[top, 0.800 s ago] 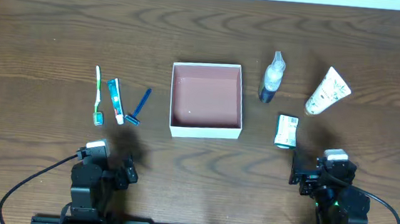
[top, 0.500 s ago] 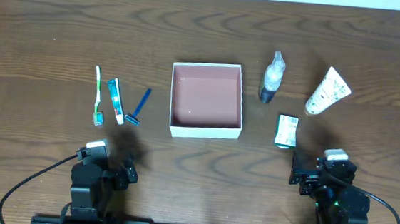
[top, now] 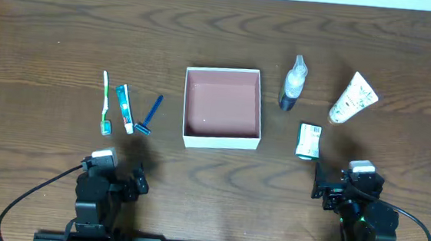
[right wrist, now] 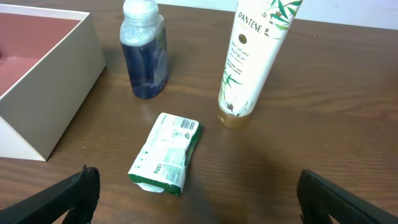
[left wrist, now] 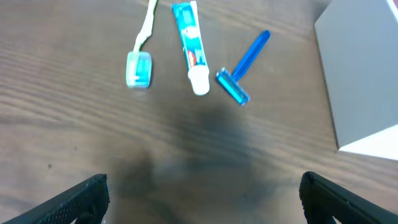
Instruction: Pack container
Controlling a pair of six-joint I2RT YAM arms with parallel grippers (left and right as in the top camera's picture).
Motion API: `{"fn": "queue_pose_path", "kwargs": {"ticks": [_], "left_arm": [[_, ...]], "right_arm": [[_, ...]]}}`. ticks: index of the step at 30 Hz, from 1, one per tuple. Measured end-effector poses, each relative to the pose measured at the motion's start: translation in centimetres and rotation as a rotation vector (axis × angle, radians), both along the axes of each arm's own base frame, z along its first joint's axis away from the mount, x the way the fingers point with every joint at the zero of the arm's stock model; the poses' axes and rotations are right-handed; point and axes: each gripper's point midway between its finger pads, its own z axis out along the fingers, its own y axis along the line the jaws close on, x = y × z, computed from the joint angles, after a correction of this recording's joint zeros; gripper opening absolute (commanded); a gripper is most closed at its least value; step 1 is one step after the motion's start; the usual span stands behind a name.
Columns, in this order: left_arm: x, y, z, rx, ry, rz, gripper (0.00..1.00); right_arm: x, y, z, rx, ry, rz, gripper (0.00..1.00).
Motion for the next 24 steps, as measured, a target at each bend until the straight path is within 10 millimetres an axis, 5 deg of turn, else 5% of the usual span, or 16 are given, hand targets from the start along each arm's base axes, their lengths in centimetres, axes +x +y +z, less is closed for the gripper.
{"fn": "queue_pose_path", "kwargs": {"ticks": [6,13,24], "left_arm": [[0.2,-0.1,1.3,-0.066,-0.027,0.041,0.98],[1.8,0.5,9.2,-0.066,-0.011,0.081,0.98],[11.2,2.2,15.3,0.019,0.247,0.091,0.98]], "right_arm": [[0.0,0.0,0.0,0.000,0.000,0.000,0.99],[0.0,0.0,0.0,0.000,0.000,0.000,0.99],[0.0,0.0,0.0,0.000,-0.002,0.000,0.99]]}}
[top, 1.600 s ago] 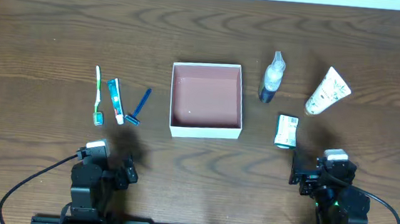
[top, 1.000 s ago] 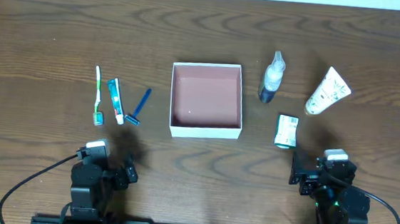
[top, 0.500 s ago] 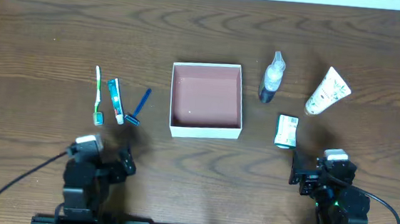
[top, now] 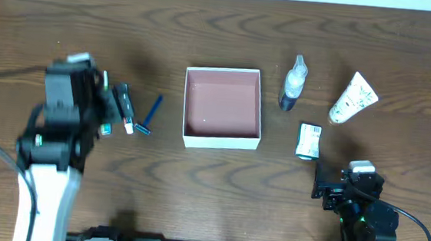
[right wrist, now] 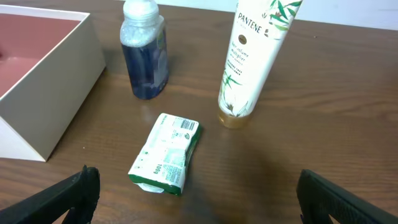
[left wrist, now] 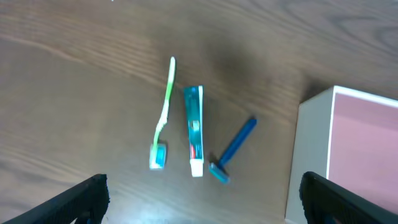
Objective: Pack container
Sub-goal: 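Reach left gripper to the green toothbrush and grasp it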
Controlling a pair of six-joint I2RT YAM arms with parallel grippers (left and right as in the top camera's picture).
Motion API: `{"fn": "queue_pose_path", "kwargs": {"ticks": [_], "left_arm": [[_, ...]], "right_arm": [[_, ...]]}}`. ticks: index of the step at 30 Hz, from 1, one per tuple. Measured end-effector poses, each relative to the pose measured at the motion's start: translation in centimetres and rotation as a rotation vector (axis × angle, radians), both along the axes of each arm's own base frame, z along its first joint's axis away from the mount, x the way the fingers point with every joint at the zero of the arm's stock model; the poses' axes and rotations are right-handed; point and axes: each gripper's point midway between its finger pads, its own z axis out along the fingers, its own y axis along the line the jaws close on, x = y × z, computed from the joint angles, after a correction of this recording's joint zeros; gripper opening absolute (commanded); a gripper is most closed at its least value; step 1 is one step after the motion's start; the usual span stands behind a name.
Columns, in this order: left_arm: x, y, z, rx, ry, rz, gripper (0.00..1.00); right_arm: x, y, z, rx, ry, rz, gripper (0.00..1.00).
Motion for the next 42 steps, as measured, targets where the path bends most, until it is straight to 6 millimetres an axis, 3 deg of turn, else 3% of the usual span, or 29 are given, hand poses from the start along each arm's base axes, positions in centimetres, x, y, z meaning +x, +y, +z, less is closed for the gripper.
{"fn": "queue_pose_path", "kwargs": {"ticks": [4,10,14,19,23,32,36,42], "left_arm": [[2.0,2.1,-1.6,0.024,0.079,0.047,0.98],[2.8,6.5,-9.7,0.002,0.329,0.148,0.98],[3.6,7.9,-13.8,0.012,0.420,0.112,0.98],[5.4,8.4,-16.3,0.066,0.433,0.007,0.99],[6.9,8.8,-17.6,0.097,0.417,-0.029,0.93],[7.2,8.9,-22.1,0.092,0.486,-0.061,0.72],[7.5,9.0,-22.4,0.095,0.477,-0.061,0.59],[7.8,8.5,-22.7,0.071,0.471,-0.083,0.28]], "right_arm": [[0.0,0.0,0.0,0.000,0.000,0.000,0.99],[0.0,0.0,0.0,0.000,0.000,0.000,0.99],[0.0,0.0,0.0,0.000,0.000,0.000,0.99],[0.0,0.0,0.0,0.000,0.000,0.000,0.99],[0.0,0.0,0.0,0.000,0.000,0.000,0.99],[0.0,0.0,0.0,0.000,0.000,0.000,0.99],[0.0,0.0,0.0,0.000,0.000,0.000,0.99],[0.0,0.0,0.0,0.000,0.000,0.000,0.99]]}}
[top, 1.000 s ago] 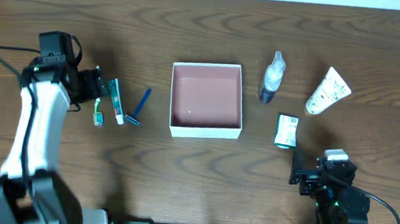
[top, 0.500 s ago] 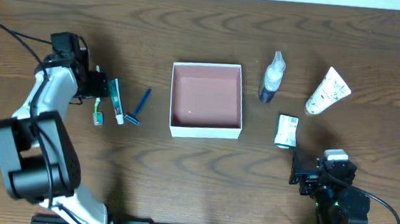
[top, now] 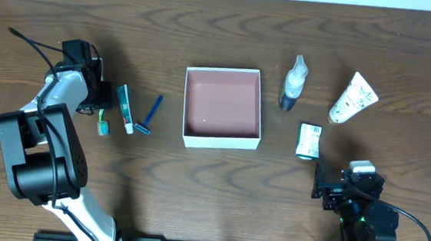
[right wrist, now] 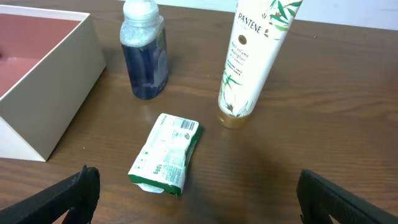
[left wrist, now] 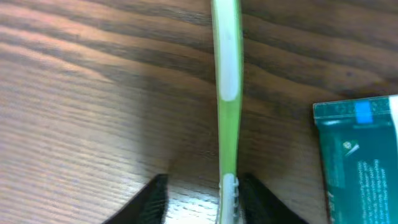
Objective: Pack container
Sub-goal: 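Reach left gripper to the green toothbrush and grasp it, then carry toothbrush with left gripper into the box and release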
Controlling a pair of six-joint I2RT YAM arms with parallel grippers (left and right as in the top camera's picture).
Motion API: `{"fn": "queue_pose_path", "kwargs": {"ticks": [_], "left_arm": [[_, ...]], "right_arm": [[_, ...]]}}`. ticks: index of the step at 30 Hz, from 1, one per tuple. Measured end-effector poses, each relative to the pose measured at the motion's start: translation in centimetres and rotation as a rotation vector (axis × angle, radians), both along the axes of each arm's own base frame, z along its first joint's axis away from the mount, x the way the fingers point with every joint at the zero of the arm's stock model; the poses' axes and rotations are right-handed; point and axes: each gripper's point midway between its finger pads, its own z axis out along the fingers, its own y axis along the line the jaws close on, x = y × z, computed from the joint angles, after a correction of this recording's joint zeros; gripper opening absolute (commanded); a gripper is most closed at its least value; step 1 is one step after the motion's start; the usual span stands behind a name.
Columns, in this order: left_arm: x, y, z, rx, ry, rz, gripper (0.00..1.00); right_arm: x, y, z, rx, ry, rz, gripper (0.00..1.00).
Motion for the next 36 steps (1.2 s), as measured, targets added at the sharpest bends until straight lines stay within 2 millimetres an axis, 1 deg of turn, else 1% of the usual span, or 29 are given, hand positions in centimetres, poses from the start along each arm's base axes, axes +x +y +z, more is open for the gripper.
{"fn": "queue_pose_path", "kwargs": {"ticks": [2,3,5,9,13,15,16,17,20,21,23,24,26,28,30,32,34,36], "left_arm": [[0.0,-0.3,-0.1,-0.018,-0.002,-0.007,0.21],[0.1,-0.5,-0.1,-0.025,-0.002,-0.011,0.19],[0.0,-0.8,-0.1,-0.044,0.000,-0.019,0.10],[-0.5,-1.4,-0.2,-0.071,0.021,-0.026,0.06],[-1.4,-2.4,0.2,-0.093,0.052,-0.016,0.06],[-1.7,-3.2,1.4,-0.099,0.050,-0.010,0.06],[-1.8,-3.8,2.3,-0.101,0.040,-0.014,0.06],[-1.9,-4.5,3.7,-0.103,0.020,-0.022,0.06],[-2.2,-7.3,8.3,-0.103,-0.058,-0.082,0.06],[-2.5,-8.7,10.2,-0.105,-0.093,-0.112,0.06],[-3.2,-11.6,13.3,-0.114,-0.159,-0.170,0.06],[-3.6,-13.3,15.0,-0.123,-0.202,-0.208,0.06],[-4.3,-16.8,17.6,-0.152,-0.279,-0.277,0.06],[-5.0,-20.1,19.6,-0.195,-0.343,-0.336,0.06],[-5.2,-22.7,20.7,-0.231,-0.390,-0.377,0.06],[-5.0,-24.9,20.9,-0.255,-0.412,-0.403,0.06],[-4.5,-26.5,20.3,-0.248,-0.418,-0.417,0.06],[-3.9,-27.6,19.1,-0.230,-0.407,-0.421,0.06]], "right_arm": [[0.0,0.0,0.0,0.000,0.000,0.000,0.99],[0.0,0.0,0.0,0.000,0.000,0.000,0.99],[0.0,0.0,0.0,0.000,0.000,0.000,0.99],[0.0,0.0,0.0,0.000,0.000,0.000,0.99],[0.0,0.0,0.0,0.000,0.000,0.000,0.99],[0.0,0.0,0.0,0.000,0.000,0.000,0.99],[0.0,0.0,0.0,0.000,0.000,0.000,0.99],[0.0,0.0,0.0,0.000,0.000,0.000,0.99],[0.0,0.0,0.0,0.000,0.000,0.000,0.98],[0.0,0.0,0.0,0.000,0.000,0.000,0.99],[0.0,0.0,0.0,0.000,0.000,0.000,0.99],[0.0,0.0,0.0,0.000,0.000,0.000,0.99],[0.0,0.0,0.0,0.000,0.000,0.000,0.99],[0.0,0.0,0.0,0.000,0.000,0.000,0.99],[0.0,0.0,0.0,0.000,0.000,0.000,0.99],[0.0,0.0,0.0,0.000,0.000,0.000,0.99],[0.0,0.0,0.0,0.000,0.000,0.000,0.99],[0.0,0.0,0.0,0.000,0.000,0.000,0.99]]}}
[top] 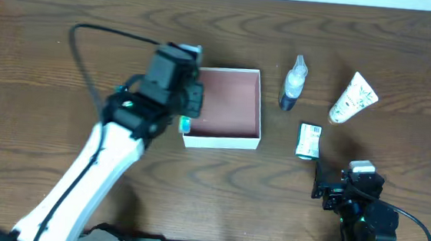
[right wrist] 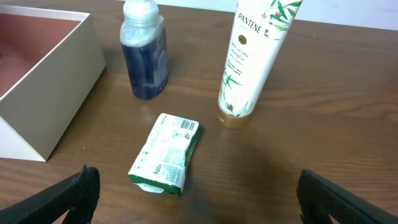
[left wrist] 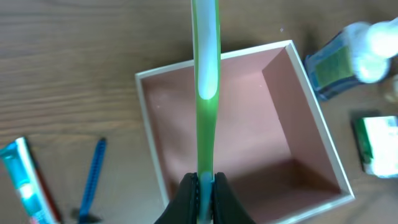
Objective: Pack container
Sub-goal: 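Carry toothbrush with left gripper into the box and release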
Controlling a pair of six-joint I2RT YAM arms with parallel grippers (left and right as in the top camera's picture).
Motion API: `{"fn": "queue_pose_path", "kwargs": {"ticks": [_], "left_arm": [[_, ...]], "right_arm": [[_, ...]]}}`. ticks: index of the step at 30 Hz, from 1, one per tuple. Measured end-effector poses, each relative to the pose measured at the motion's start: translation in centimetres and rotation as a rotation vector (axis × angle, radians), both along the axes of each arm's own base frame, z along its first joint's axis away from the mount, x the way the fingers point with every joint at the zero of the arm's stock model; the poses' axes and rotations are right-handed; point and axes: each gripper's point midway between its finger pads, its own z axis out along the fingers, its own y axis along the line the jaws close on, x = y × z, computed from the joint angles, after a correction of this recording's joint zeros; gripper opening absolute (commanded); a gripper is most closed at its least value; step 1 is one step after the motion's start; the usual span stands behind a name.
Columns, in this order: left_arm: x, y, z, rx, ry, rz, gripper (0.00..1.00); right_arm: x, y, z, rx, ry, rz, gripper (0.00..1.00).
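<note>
The white box with a pink inside (top: 221, 142) stands mid-table. My left gripper (top: 185, 120) hangs over its left front corner, shut on the head end of a green toothbrush (left wrist: 205, 93). In the left wrist view the fingers (left wrist: 203, 182) pinch it, and the handle points out across the box (left wrist: 323, 118). On the table left of the box lie a toothpaste tube (left wrist: 25, 180) and a blue razor (left wrist: 93, 180). My right gripper (right wrist: 199, 199) is open at the front right, with nothing between its fingers.
Right of the box are a spray bottle (top: 293, 84), a white Pantene tube (top: 353, 99) and a green-white packet (top: 309, 140). The right wrist view shows the packet (right wrist: 166, 152) nearest, the bottle (right wrist: 145, 56) and tube (right wrist: 252, 56) behind it, the box wall (right wrist: 37, 106) at left.
My left gripper was down astride the toothbrush on the table at the far left. Now it is shut on the toothbrush and holds it above the box. The right arm has not moved.
Both arms sat at the table's front edge with grippers open. Then my left arm was over the toothbrush, toothpaste and razor at the left. Then its fingers stood either side of the toothbrush handle. Now the toothbrush is off the table, held over the box.
</note>
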Motion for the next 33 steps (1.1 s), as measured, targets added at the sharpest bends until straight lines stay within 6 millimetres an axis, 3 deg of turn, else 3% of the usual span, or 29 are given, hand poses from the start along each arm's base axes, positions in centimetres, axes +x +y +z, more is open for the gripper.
{"fn": "queue_pose_path", "kwargs": {"ticks": [5,13,25,30,33], "left_arm": [[2.0,-1.5,-4.5,0.060,0.047,0.012,0.06],[3.7,-1.0,-9.8,0.152,0.108,0.062,0.06],[1.7,0.5,-11.6,0.167,0.223,0.173,0.07],[0.8,1.1,-12.0,0.179,0.267,0.208,0.17],[0.6,1.2,-12.1,0.178,0.275,0.220,0.49]], "right_arm": [[0.0,0.0,0.0,0.000,0.000,0.000,0.99],[0.0,0.0,0.0,0.000,0.000,0.000,0.99],[0.0,0.0,0.0,0.000,0.000,0.000,0.99],[0.0,0.0,0.0,0.000,0.000,0.000,0.99],[0.0,0.0,0.0,0.000,0.000,0.000,0.99]]}}
